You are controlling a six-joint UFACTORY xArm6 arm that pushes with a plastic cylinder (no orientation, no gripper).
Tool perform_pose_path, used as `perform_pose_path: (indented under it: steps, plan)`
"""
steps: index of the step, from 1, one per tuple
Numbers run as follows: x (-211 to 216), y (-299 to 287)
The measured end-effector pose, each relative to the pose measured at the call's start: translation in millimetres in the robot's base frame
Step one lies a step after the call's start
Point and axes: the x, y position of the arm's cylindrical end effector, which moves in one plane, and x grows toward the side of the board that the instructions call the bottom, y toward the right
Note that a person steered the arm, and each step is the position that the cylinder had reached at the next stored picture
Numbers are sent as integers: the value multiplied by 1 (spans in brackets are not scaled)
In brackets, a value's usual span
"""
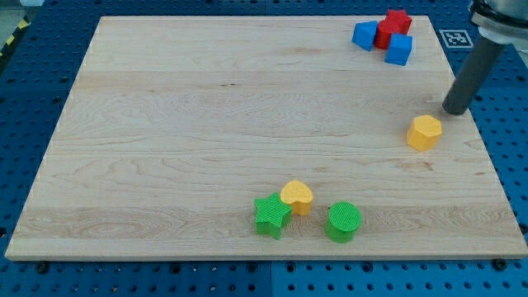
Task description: Push yellow hexagon towards green circle
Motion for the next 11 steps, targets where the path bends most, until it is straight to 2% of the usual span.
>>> perform_pose_path:
  steps: [2, 3, 7, 11]
  plan:
    - [45, -30]
    - [55, -55]
    - [2, -79]
    - [50, -151]
